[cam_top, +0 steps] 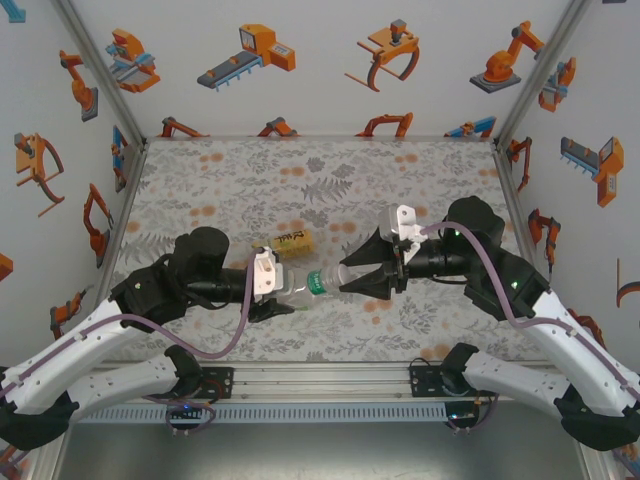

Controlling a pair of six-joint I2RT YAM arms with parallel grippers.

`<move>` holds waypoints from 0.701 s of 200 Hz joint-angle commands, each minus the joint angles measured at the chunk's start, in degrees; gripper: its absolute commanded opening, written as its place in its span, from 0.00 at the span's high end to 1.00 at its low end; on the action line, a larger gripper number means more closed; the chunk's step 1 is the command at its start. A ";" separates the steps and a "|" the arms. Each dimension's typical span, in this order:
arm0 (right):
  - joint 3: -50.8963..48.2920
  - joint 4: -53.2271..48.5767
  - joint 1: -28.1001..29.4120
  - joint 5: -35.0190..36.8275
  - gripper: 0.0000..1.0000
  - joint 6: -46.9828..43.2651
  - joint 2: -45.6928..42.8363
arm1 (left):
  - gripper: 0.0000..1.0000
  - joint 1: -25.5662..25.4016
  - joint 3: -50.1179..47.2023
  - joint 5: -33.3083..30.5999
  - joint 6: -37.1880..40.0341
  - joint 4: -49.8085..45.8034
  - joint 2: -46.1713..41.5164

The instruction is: Screw on the bottle caps

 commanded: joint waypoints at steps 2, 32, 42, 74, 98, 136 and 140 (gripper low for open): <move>-1.37 1.30 0.13 -1.57 1.00 0.39 0.02 | 1.00 -0.26 0.45 1.52 -0.64 3.66 0.30; -1.80 1.13 0.13 -0.60 1.00 2.56 0.03 | 1.00 -0.27 0.67 1.23 -0.50 3.77 0.45; -1.81 1.12 0.16 0.07 1.00 4.06 0.12 | 1.00 -0.27 0.76 0.96 -0.45 3.65 0.50; -1.95 0.28 0.22 2.35 1.00 10.57 0.53 | 1.00 -0.27 0.90 0.84 -0.20 3.27 0.85; -2.63 -0.45 0.47 4.60 1.00 15.34 0.44 | 1.00 -0.27 0.89 1.05 -0.14 3.16 1.20; -4.25 -1.07 1.57 6.63 1.00 19.83 -0.26 | 1.00 -0.22 1.06 1.78 -0.16 2.95 1.93; -4.50 -1.07 1.64 6.98 1.00 20.25 -0.40 | 1.00 -0.26 1.02 1.79 -0.18 3.03 1.91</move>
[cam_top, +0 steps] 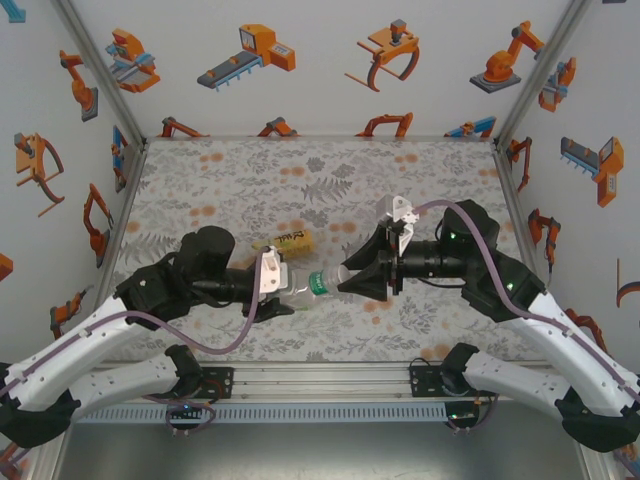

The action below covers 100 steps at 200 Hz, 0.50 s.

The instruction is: Screw on the bottle caps

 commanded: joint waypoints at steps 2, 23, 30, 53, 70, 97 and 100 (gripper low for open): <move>-1.77 -1.62 1.54 1.80 1.00 5.72 0.13 | 1.00 -0.31 1.05 2.17 -0.12 4.64 0.38; -3.44 -0.18 2.04 5.93 1.00 10.66 -0.88 | 1.00 -0.31 0.78 1.33 -0.41 5.77 0.25; -4.18 0.49 2.20 7.73 1.00 13.26 -1.15 | 1.00 -0.31 0.60 0.45 -0.55 6.40 0.06; -4.94 0.13 2.45 15.30 1.00 24.97 -0.73 | 1.00 -0.31 -0.25 -4.40 -0.89 8.13 -0.12; -4.81 -1.60 2.59 20.30 1.00 35.27 0.34 | 1.00 -0.27 -1.06 -7.88 -0.94 9.66 -0.28; -4.11 -4.60 2.63 23.67 1.00 51.68 3.17 | 1.00 -0.31 -1.54 -9.87 -0.84 11.28 0.03; -3.87 -5.33 2.65 23.85 1.00 53.75 3.51 | 1.00 -0.31 -1.55 -9.88 -0.75 11.32 0.17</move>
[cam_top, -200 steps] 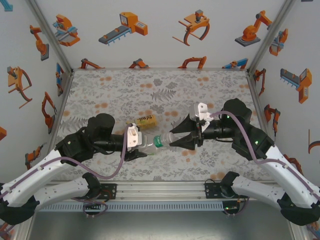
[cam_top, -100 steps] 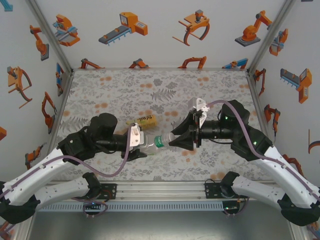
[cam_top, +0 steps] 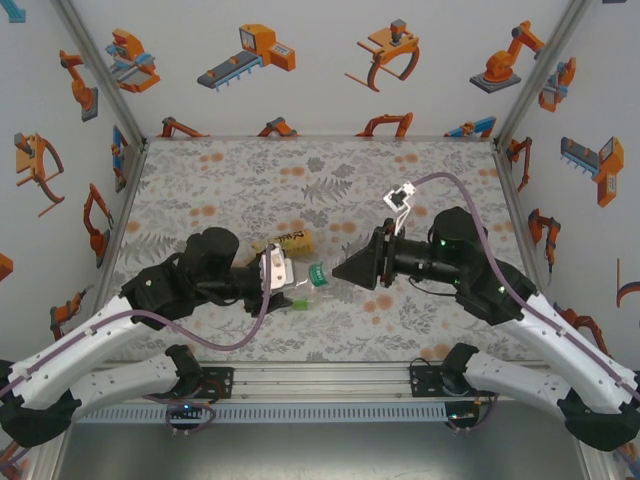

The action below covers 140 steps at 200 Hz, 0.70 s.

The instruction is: Screw on the bottle caps

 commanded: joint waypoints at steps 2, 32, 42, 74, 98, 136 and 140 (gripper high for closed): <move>-0.14 -5.80 0.91 5.42 1.00 21.33 3.58 | 1.00 -0.33 0.44 -1.57 -0.68 9.51 0.04; 0.79 -10.01 0.94 4.00 1.00 37.51 5.98 | 1.00 -0.33 1.12 -1.57 0.75 8.74 1.30; -0.26 -10.21 0.95 4.07 1.00 42.97 6.22 | 1.00 -0.32 1.18 -1.78 1.10 8.72 1.58; -2.05 -5.54 0.92 2.08 0.86 48.91 6.95 | 1.00 -0.33 1.40 -1.96 2.06 8.38 2.70; 3.14 -11.76 1.00 3.54 0.75 42.04 7.84 | 1.00 -0.25 1.06 -0.79 2.12 8.32 3.35; 9.18 -18.76 1.02 8.90 0.42 30.88 6.10 | 1.00 -0.32 0.18 3.82 0.66 9.15 3.58; 9.44 -18.71 1.00 9.46 0.39 29.21 5.66 | 1.00 -0.33 -0.10 4.22 0.27 9.54 3.44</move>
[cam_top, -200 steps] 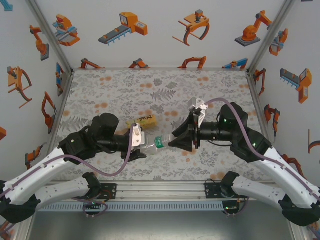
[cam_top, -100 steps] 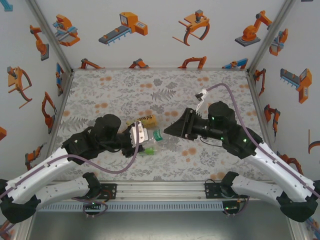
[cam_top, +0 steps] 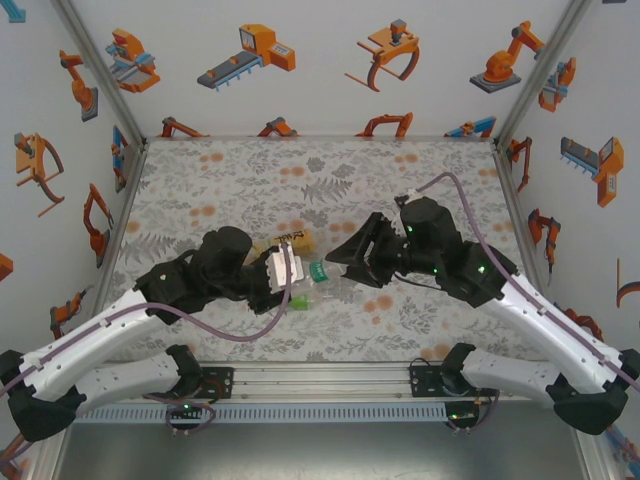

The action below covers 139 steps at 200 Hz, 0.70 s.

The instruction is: Screw on the bottle caps

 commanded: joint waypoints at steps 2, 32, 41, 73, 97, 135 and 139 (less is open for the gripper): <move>3.23 -3.61 0.90 1.68 0.38 -8.08 -1.68 | 1.00 -0.53 0.44 7.02 -0.91 8.91 -0.38; 5.28 -6.64 0.86 5.78 0.28 -14.45 -4.83 | 1.00 -0.53 -0.37 7.04 -3.29 9.81 -1.89; 5.88 -7.56 0.90 6.89 0.28 -16.60 -5.66 | 1.00 -0.53 -0.87 6.67 -3.76 10.13 -2.38; 6.96 -5.78 0.84 7.37 0.28 -26.47 -8.20 | 1.00 -0.53 -0.82 6.69 -4.83 9.62 -2.64; 6.92 -2.28 0.86 5.91 0.28 -33.63 -9.39 | 1.00 -0.53 -0.95 7.24 -5.67 9.14 -2.64; 6.60 4.00 0.88 -0.29 0.34 -48.06 -9.82 | 1.00 -0.53 -1.73 9.93 -6.42 7.30 -3.69; 6.69 4.32 0.91 -1.18 0.35 -49.82 -9.79 | 1.00 -0.53 -1.81 10.20 -6.38 7.00 -3.85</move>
